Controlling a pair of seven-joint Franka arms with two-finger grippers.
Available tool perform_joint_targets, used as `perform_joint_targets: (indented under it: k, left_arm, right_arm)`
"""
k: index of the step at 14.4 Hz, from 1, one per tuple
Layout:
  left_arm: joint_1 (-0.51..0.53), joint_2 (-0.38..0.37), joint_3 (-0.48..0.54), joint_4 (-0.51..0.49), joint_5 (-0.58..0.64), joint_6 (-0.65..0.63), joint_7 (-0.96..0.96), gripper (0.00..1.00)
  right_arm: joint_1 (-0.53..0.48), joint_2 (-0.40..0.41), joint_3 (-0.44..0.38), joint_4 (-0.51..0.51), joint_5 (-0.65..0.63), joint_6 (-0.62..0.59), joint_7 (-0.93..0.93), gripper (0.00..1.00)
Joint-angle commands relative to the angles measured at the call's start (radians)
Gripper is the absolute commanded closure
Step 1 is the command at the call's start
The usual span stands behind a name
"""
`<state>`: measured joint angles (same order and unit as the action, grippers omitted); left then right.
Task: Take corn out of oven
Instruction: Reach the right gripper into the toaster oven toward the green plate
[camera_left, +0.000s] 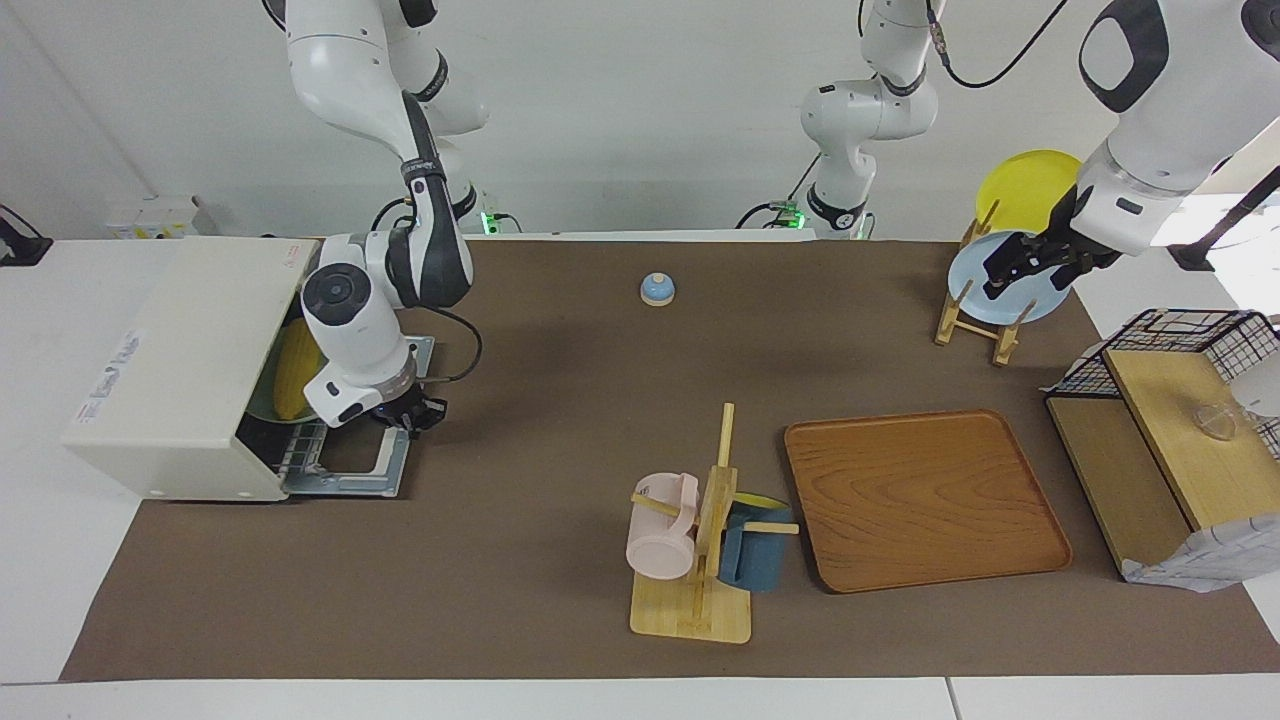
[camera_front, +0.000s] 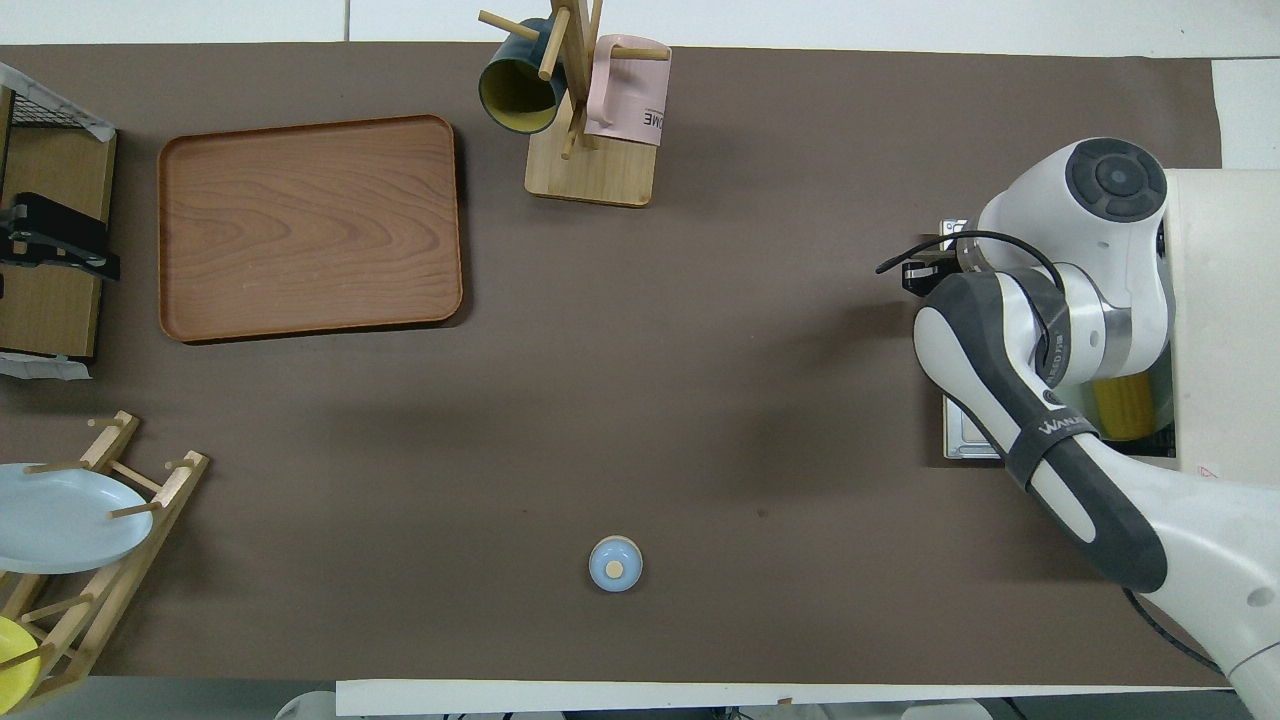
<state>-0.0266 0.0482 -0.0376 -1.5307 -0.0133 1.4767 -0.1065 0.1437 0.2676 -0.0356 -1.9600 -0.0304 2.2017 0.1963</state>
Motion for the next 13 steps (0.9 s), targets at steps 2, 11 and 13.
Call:
perform_joint_targets:
  k: [2,11,13]
  left_arm:
    - [0.007,-0.021,-0.002,-0.022,0.0,-0.009,0.004,0.0]
    - [0.007,-0.022,-0.002,-0.02,0.0,-0.009,0.002,0.0]
    - [0.007,-0.021,-0.002,-0.022,0.0,-0.009,0.002,0.0]
  right_arm:
    - [0.01,-0.046,-0.013,0.055,0.021,-0.081,0.028,0.62]
    - [-0.115,-0.126,-0.018,-0.014,-0.02,-0.278,-0.004,0.38]
    - [-0.128,-0.13,-0.018,-0.023,-0.054,-0.277,-0.049,0.42]
